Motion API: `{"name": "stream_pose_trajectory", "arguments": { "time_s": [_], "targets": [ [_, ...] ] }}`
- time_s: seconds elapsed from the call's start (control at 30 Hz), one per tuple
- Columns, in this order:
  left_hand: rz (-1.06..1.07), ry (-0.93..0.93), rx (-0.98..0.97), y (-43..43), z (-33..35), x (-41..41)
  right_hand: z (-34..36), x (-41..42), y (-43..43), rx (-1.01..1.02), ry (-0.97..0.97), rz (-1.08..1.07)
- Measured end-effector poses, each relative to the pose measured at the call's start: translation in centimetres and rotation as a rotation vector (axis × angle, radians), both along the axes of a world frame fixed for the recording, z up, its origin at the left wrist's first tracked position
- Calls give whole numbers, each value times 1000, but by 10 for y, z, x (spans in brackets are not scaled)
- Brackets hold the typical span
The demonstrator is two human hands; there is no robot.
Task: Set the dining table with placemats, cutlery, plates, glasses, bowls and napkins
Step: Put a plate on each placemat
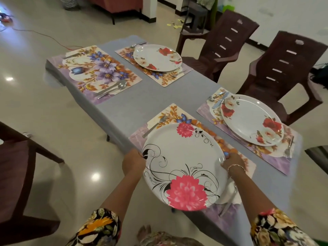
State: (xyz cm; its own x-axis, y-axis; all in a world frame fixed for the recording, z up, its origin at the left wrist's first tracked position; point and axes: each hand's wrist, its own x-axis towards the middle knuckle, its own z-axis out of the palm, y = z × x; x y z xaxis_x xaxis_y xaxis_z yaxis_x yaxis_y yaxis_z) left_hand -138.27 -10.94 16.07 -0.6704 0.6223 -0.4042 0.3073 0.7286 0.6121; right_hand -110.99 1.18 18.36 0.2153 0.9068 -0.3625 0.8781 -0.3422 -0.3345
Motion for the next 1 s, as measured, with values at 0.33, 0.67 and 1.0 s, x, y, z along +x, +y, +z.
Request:
{"name": "stream_pose_trajectory", "arguments": {
  "time_s": [0.33,0.67,1.0],
  "targets": [
    [188,-189,16,2,-6,-2,9,12,17,-110,188,-4],
    [320,-459,324,-9,52,-47,43,-25,29,-54,585,-68],
    [342,-475,485,3,72,-225,44,-205,60,-68,764,-64]
  ]
}}
